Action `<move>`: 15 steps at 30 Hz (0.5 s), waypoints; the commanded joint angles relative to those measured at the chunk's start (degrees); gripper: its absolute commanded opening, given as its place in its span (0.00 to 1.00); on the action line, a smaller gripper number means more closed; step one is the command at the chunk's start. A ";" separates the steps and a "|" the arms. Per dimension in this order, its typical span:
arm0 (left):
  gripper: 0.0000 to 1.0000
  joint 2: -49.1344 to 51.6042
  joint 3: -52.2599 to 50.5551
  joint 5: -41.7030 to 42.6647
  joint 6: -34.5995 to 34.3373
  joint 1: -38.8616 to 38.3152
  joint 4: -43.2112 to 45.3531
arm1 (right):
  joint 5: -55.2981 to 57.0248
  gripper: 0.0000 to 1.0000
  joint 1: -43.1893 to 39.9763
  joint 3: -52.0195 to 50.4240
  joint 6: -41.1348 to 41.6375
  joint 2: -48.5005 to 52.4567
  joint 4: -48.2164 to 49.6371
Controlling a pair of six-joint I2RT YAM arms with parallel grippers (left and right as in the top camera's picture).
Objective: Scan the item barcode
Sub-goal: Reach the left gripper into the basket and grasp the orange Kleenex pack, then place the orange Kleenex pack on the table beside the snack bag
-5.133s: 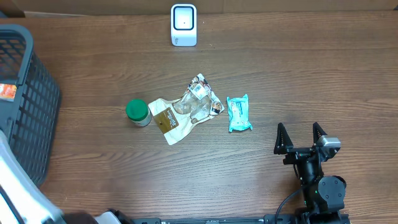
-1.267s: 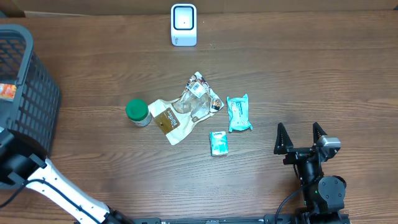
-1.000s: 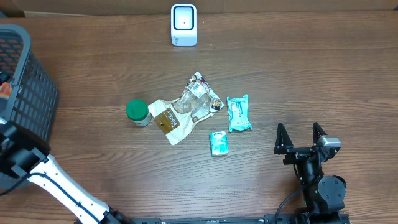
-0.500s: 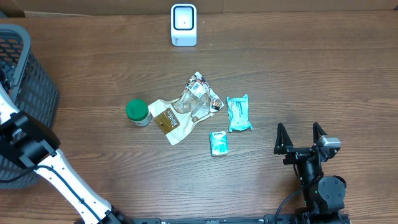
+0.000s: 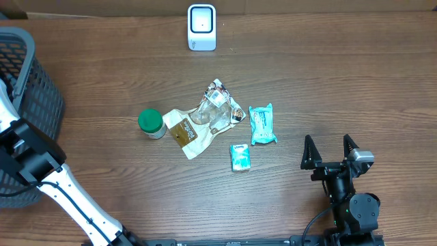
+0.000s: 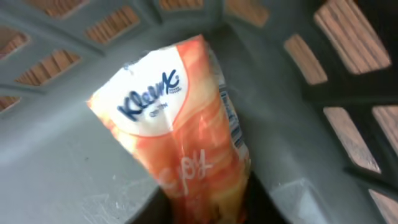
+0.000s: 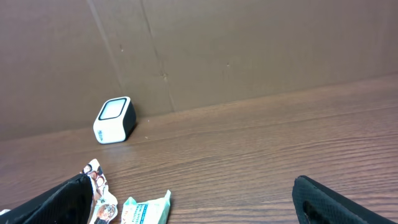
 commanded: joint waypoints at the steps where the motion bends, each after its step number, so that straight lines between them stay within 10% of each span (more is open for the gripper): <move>1: 0.04 2.43 -1.99 -0.72 -0.46 -0.13 -0.57 | 0.55 1.00 0.33 -0.61 -0.26 -0.35 0.24; 15: 0.04 -8.11 14.21 13.49 -1.38 -0.96 -14.12 | 0.55 1.00 0.33 -0.61 -0.26 -0.35 0.24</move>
